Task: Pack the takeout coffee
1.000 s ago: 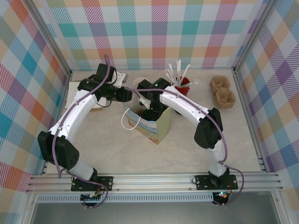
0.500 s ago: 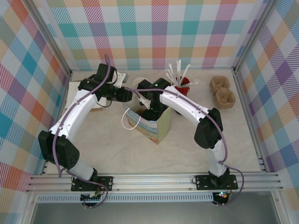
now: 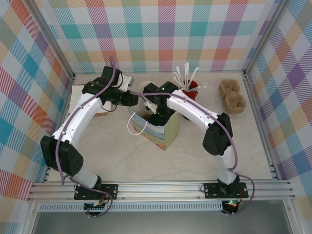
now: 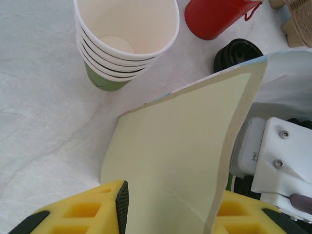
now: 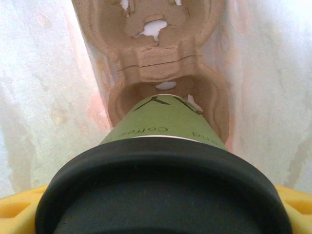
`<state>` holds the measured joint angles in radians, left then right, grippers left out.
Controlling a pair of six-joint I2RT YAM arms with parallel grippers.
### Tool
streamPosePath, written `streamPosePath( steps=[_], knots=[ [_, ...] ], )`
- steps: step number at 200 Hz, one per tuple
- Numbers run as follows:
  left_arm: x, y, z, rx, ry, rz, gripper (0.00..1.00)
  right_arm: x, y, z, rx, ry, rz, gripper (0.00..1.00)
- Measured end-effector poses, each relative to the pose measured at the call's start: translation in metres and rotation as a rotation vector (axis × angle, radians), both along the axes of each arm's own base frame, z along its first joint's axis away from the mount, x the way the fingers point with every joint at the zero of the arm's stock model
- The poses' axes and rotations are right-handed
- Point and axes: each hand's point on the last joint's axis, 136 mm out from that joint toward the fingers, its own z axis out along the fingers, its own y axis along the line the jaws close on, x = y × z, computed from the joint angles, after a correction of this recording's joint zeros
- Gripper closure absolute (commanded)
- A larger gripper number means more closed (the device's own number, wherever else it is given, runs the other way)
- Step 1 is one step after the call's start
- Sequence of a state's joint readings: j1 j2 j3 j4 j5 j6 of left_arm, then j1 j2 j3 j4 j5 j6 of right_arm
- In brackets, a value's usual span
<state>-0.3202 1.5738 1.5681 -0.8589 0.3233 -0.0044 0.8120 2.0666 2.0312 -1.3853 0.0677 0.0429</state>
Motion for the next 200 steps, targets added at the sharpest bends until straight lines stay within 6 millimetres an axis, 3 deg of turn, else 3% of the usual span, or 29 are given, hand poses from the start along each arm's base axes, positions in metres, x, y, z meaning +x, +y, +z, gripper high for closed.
streamPosePath(
  steps=[200],
  knots=[
    [0.001, -0.0003, -0.0024, 0.002, 0.005, 0.0, 0.65, 0.0072, -0.0019, 0.0082, -0.001, -0.052, 0.004, 0.22]
  ],
)
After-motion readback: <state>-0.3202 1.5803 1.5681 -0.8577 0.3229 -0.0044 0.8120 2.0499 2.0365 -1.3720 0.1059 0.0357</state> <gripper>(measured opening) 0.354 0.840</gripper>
